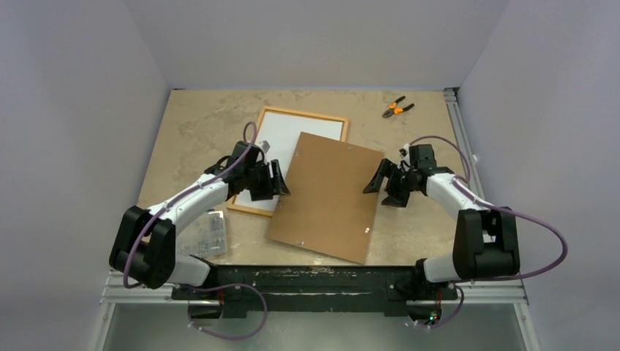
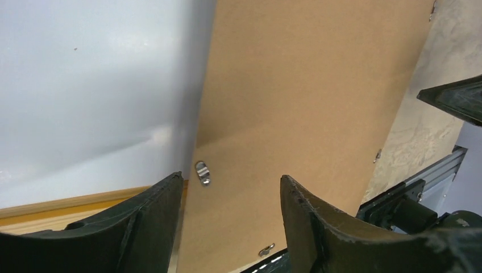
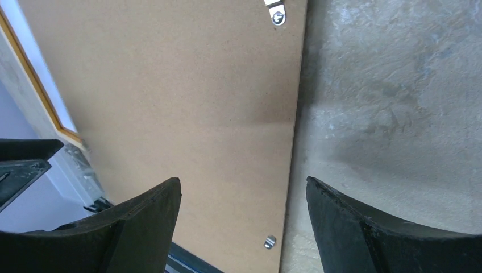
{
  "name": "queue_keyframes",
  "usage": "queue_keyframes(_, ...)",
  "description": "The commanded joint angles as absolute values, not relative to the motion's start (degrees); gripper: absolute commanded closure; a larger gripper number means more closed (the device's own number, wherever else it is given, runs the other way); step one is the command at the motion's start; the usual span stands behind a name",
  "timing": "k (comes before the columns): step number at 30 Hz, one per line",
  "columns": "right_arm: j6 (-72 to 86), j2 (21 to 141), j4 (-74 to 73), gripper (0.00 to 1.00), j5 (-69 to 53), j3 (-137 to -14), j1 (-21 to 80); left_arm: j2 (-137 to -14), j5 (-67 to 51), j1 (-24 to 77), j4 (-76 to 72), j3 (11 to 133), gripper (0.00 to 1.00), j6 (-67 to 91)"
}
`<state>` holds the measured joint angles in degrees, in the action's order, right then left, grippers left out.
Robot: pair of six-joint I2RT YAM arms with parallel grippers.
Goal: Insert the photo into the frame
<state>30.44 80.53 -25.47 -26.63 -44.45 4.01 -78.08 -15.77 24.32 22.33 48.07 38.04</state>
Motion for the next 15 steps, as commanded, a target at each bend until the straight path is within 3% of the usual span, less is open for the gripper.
queue_keyframes(1,30.0,81.3,-20.9,0.21,-26.4,-42.9,3.1,-81.2,-15.6,24.0,20.0,50.5,0.40,36.4)
queue_keyframes(15,37.5,87.0,2.5,0.25,-39.3,-33.1,2.9,-89.4,-19.6,24.0,15.0,50.2,0.61,36.4)
